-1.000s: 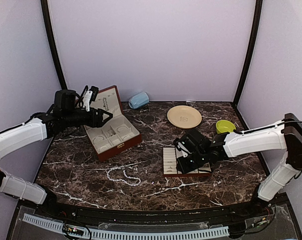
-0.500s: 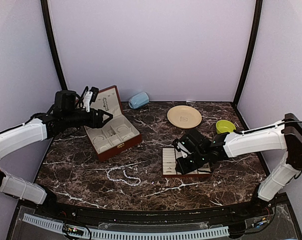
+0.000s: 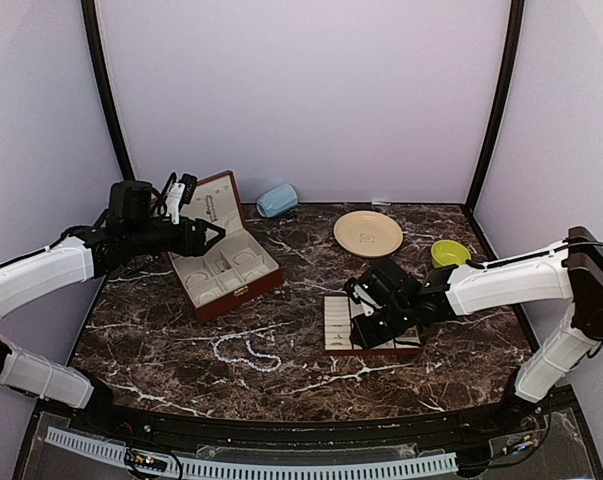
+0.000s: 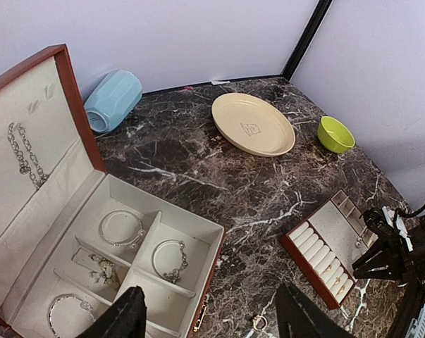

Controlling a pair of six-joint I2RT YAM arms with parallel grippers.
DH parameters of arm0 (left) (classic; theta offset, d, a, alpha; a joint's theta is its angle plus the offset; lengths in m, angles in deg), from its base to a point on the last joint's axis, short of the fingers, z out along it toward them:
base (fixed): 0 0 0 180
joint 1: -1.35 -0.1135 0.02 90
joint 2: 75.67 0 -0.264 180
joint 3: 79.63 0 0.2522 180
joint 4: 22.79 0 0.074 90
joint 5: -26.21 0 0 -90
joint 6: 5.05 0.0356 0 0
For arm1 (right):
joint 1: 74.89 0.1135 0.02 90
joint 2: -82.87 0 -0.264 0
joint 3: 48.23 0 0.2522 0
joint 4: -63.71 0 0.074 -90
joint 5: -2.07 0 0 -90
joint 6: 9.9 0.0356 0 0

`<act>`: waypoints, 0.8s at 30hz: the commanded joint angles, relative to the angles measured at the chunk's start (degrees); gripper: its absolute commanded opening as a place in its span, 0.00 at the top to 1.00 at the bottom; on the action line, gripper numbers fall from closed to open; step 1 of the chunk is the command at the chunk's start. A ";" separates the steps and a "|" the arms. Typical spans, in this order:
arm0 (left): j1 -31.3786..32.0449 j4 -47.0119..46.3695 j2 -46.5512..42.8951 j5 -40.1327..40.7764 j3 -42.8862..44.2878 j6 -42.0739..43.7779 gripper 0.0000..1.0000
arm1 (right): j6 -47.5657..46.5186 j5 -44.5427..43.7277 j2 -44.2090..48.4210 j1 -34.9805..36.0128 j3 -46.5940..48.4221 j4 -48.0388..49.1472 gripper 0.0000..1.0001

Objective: Organize the mixed jewelry
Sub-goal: Insert the earring into the earring holder.

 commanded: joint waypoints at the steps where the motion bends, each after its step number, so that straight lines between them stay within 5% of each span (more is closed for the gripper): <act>1: -0.33 0.08 -0.20 -0.63 -0.92 -0.13 0.34 | 0.14 -1.45 -0.19 0.81 -0.82 -1.33 0.93; 24: -0.33 0.08 -0.49 -0.70 -0.99 -0.19 0.34 | 0.60 -1.82 1.95 0.98 0.67 -3.00 0.93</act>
